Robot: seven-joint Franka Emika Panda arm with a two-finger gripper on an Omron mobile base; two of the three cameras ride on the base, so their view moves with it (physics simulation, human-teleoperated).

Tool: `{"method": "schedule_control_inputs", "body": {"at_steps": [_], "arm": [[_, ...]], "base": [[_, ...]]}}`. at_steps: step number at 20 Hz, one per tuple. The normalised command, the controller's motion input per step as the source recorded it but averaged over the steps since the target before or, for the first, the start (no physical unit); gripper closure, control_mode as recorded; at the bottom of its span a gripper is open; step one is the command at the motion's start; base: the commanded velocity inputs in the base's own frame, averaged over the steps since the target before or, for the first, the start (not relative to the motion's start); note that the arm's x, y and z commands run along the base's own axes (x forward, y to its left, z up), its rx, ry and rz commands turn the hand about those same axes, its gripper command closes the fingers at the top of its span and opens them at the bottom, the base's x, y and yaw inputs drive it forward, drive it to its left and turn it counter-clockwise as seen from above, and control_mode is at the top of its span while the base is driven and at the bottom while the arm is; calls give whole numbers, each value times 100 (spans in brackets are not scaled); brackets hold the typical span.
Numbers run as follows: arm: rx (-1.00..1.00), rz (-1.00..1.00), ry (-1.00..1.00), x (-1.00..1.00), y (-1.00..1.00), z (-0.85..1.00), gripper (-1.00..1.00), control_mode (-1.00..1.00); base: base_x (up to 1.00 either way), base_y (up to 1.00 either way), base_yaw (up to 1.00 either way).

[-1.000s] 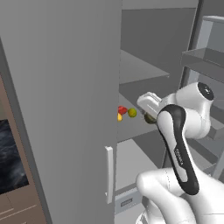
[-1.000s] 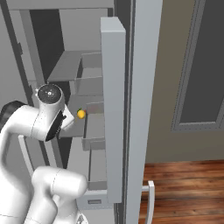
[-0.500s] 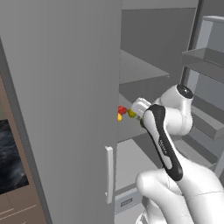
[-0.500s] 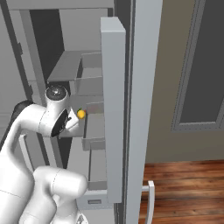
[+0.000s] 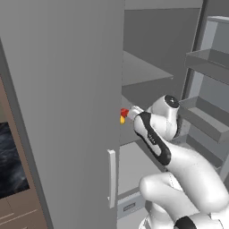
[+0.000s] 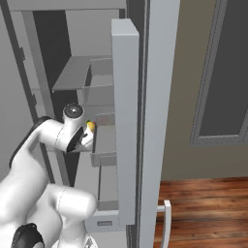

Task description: Take the kiwi and lemon from the highest rack and move them to the second highest rack where the steak and pear are located, to maximize freezer space. Close the freezer door after rearranging.

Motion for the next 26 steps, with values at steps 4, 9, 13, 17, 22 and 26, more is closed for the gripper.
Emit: {"method": "schedule_control_inputs", "body": {"at_steps": [4, 9, 13, 17, 22, 26], "arm": [[0, 0, 17, 82, 0, -39, 100, -100], [0, 0, 6, 71, -7, -43, 100, -100], [0, 0, 0, 60, -4, -49, 100, -100], [0, 0, 0, 59, 0, -49, 100, -100], [0, 0, 0, 50, 2, -41, -100, -100], [0, 0, 0, 20, 0, -33, -100, -100]], "base": [[0, 0, 0], [0, 0, 0], [0, 0, 0], [0, 0, 0], [0, 0, 0], [0, 0, 0]]}}
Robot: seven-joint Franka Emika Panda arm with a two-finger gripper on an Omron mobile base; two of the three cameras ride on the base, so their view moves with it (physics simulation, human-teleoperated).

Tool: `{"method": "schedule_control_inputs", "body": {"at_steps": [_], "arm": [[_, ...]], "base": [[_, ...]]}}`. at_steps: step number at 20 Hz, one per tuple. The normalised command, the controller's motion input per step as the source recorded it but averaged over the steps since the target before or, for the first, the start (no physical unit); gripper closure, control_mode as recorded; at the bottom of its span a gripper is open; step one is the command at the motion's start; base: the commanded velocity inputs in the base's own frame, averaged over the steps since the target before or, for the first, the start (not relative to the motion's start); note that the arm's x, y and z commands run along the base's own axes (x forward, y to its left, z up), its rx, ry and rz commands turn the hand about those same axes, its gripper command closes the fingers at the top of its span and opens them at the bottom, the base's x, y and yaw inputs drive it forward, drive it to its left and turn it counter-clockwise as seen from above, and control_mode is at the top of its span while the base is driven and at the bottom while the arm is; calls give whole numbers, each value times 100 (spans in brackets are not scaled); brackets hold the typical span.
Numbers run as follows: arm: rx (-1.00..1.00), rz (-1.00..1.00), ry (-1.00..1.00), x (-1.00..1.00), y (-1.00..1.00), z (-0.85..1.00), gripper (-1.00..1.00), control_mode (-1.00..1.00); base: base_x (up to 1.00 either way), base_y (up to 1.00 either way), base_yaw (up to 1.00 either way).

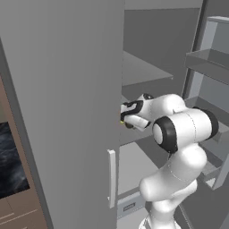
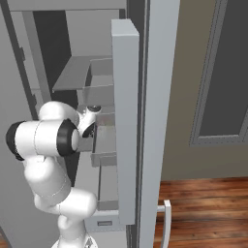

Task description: Take the kiwi and lemon from the highest rack and move them to the second highest rack where the steak and pear are located, to maximize freezer space. Close the freezer door after rearranging.

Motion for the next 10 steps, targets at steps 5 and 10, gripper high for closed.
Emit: {"method": "schedule_control_inputs", "body": {"at_steps": [5, 10], "arm": [[0, 11, 0, -21, 0, -27, -100, -100], [0, 13, -3, -57, -2, -1, -100, -100]], "base": [[0, 0, 0], [0, 0, 0]]}}
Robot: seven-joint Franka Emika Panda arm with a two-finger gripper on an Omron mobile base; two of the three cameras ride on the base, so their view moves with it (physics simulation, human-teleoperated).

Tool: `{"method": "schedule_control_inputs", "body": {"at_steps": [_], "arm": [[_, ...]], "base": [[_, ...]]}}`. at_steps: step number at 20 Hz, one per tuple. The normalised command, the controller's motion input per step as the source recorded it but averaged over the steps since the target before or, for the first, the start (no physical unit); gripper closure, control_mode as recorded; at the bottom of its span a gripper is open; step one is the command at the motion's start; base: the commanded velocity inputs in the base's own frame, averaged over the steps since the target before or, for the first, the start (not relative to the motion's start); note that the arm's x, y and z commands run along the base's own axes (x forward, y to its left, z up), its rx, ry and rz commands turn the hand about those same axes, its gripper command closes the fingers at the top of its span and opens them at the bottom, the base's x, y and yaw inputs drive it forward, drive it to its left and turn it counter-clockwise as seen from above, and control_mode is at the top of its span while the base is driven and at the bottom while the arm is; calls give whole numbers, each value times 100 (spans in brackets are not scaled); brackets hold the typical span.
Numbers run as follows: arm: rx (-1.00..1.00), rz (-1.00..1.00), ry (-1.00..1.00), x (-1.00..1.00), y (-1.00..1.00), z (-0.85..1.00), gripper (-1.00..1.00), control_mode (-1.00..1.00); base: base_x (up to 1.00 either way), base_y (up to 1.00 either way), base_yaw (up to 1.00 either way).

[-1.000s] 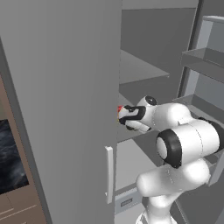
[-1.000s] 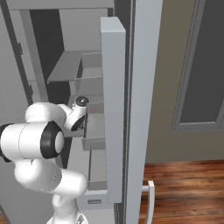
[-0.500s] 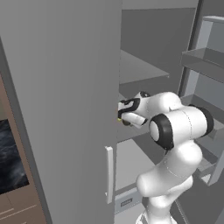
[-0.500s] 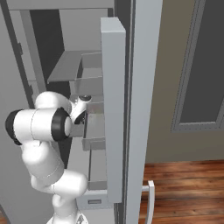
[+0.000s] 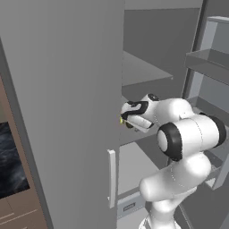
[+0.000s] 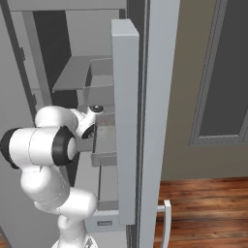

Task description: Take the kiwi and lemon from the highest rack and move them to the second highest rack where the steak and pear are located, to maximize freezer space. Close the freezer door after rearranging.

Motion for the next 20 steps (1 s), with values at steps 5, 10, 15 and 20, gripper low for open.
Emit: {"method": "schedule_control_inputs", "body": {"at_steps": [5, 10, 15, 20], "arm": [[0, 5, -28, -77, -3, 21, -100, -100], [0, 0, -42, -73, 7, 46, -100, -100], [0, 0, -30, -61, 19, 56, -100, -100], [0, 0, -14, -48, 19, 53, -100, -100]], "base": [[0, 0, 0], [0, 0, 0], [0, 0, 0], [0, 0, 0]]}}
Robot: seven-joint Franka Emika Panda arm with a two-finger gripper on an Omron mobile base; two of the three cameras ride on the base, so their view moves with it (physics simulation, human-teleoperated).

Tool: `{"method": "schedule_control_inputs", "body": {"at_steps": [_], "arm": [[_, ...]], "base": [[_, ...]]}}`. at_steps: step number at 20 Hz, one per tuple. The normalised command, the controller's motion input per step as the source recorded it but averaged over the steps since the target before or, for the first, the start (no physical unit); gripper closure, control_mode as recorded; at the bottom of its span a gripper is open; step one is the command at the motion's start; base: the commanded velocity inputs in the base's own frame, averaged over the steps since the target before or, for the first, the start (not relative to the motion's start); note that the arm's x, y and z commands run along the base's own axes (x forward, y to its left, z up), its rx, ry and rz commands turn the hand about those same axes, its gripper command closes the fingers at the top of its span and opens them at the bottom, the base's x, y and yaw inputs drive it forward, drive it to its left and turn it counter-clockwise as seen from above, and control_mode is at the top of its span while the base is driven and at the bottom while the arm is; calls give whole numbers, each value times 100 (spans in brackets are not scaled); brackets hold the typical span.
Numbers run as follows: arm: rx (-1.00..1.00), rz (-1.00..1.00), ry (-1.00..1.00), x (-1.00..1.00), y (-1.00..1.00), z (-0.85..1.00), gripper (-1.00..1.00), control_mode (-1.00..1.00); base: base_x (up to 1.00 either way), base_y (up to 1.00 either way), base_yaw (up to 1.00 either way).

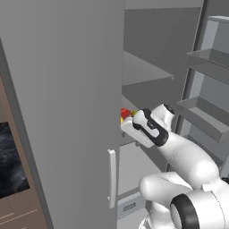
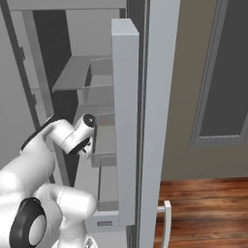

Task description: Take the kiwi and lemon from the highest rack and move them to the second highest rack where the steak and pear are located, to maximize freezer space. Close the freezer door after rearranging.

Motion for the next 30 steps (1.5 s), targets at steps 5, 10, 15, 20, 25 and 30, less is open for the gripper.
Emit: {"method": "schedule_control_inputs", "body": {"at_steps": [5, 10, 15, 20, 25, 30], "arm": [[-2, -3, -2, -18, 35, 10, -100, -100], [-11, 0, 19, 62, 63, -13, -100, -100], [-13, 4, 47, 84, 23, -9, -100, -100], [-13, 0, -29, -41, 0, 9, -100, -100], [-10, 0, -45, -80, 0, 23, -100, -100], [-2, 0, -28, -78, 2, 49, -100, -100]], "base": [[0, 0, 0], [0, 0, 0], [0, 0, 0], [0, 0, 0], [0, 0, 0], [0, 0, 0]]}}
